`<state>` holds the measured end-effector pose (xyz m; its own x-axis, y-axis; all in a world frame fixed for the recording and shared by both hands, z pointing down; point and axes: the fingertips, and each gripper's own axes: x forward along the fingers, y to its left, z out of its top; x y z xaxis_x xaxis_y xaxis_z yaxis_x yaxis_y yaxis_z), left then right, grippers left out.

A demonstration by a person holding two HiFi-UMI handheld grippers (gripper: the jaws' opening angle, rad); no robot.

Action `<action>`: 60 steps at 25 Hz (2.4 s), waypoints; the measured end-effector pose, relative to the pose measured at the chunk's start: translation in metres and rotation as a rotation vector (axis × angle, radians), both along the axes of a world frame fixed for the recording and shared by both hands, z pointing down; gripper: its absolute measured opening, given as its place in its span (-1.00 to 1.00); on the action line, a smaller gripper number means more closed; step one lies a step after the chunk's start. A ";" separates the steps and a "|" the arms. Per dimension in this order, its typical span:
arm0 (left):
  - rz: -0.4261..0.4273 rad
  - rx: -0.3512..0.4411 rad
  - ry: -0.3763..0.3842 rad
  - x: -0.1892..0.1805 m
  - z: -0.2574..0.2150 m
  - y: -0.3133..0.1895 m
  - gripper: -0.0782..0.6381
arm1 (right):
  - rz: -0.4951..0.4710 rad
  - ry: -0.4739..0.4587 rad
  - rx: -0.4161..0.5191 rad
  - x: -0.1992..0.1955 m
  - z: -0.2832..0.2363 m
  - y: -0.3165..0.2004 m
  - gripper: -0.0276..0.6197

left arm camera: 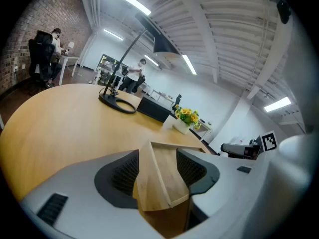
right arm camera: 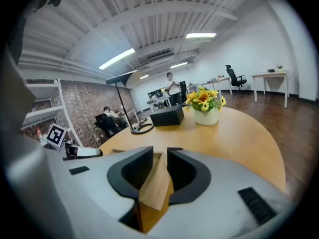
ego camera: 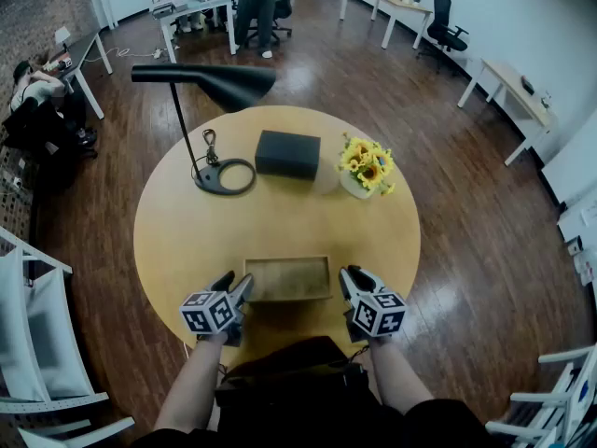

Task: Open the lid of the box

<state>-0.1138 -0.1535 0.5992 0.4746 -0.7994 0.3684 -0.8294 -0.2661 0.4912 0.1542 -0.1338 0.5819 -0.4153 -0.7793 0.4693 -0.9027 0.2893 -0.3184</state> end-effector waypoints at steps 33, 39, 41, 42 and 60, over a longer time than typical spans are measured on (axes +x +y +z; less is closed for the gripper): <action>-0.195 -0.122 0.131 -0.100 0.023 -0.002 -0.63 | -0.060 -0.009 -0.201 -0.029 0.063 -0.003 -0.47; -0.294 -0.113 0.135 -0.154 0.021 -0.001 -0.64 | -0.052 -0.013 -0.207 -0.026 0.065 -0.003 -0.48; -0.310 -0.111 0.132 -0.165 0.020 -0.002 -0.64 | -0.051 -0.017 -0.206 -0.027 0.065 -0.004 -0.47; -0.317 -0.111 0.133 -0.169 0.020 -0.001 -0.64 | -0.052 -0.019 -0.205 -0.028 0.064 -0.004 -0.47; -0.390 -0.116 0.090 -0.203 0.018 -0.001 -0.64 | -0.059 -0.030 -0.192 -0.030 0.063 -0.002 -0.47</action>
<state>-0.3168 -0.1542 0.6175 0.1793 -0.8811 0.4377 -0.8095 0.1207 0.5745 0.1240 -0.1356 0.6452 -0.4735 -0.6505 0.5938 -0.8753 0.2727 -0.3992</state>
